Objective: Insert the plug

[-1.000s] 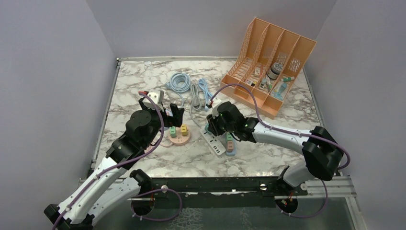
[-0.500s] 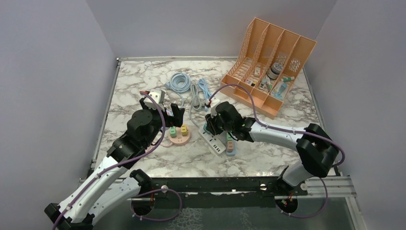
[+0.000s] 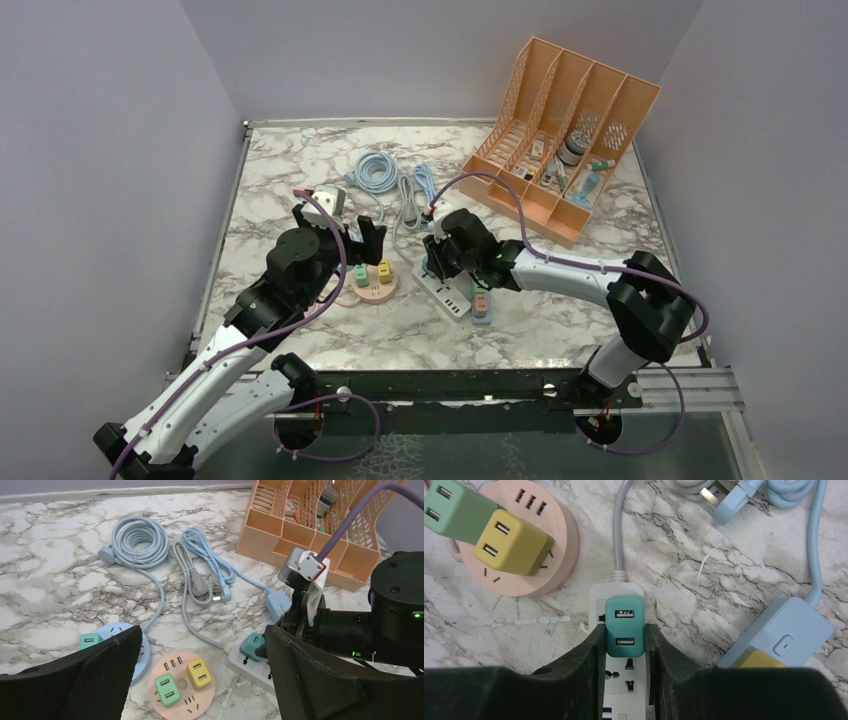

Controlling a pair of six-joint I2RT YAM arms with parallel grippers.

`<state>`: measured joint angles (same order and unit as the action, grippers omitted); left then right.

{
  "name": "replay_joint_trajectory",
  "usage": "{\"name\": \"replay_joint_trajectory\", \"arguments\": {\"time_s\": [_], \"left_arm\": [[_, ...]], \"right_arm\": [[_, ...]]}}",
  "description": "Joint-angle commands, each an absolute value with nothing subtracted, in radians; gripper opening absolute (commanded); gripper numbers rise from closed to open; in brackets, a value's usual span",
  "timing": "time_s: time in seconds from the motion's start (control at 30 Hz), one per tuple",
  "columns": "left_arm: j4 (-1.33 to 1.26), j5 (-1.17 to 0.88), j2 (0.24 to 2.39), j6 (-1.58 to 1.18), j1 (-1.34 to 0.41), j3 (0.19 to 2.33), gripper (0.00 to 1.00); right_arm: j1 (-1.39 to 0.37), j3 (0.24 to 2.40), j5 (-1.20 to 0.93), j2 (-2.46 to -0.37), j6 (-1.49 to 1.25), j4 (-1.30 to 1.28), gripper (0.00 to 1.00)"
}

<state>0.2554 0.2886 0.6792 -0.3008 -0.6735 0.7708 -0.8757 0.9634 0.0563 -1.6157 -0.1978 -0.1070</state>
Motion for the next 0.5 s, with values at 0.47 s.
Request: {"name": "replay_joint_trajectory", "arguments": {"time_s": [0.47], "left_arm": [[0.247, 0.31, 0.693, -0.349, -0.675, 0.776, 0.96]], "right_arm": [[-0.925, 0.94, 0.243, -1.711, -0.347, -0.361, 0.16]]}}
